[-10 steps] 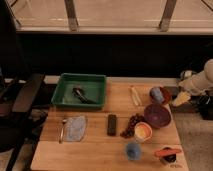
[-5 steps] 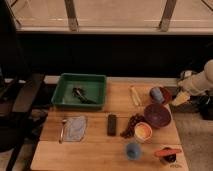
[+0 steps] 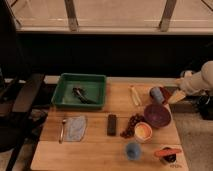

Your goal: Wipe tray with sponge

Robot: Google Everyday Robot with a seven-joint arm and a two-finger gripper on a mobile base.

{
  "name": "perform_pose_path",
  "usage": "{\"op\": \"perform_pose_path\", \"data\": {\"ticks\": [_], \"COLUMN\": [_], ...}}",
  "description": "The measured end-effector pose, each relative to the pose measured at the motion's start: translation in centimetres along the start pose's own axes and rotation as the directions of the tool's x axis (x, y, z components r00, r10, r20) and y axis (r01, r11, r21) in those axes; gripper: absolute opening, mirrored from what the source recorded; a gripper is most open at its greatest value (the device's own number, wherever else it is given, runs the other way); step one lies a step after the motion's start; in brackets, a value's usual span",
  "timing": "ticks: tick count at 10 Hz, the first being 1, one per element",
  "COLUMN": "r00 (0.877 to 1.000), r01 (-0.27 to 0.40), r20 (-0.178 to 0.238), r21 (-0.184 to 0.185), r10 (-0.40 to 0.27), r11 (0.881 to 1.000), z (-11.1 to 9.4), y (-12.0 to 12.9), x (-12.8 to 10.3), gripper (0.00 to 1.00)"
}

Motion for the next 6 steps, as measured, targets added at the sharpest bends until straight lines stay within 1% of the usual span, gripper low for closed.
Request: {"op": "perform_pose_path", "data": {"ticks": [3, 6], "r00": [0.999, 0.999], "r01": [-0.008, -0.013], "r20": [0.031, 0.035], "r21": [-0.030, -0.065], "r10": [0.009, 0.016], "r11": [1.000, 0.998], "z": [3.2, 5.6], "y": [-1.8, -2.4], "x": [-1.2, -1.7], "gripper": [0.80, 0.80]}}
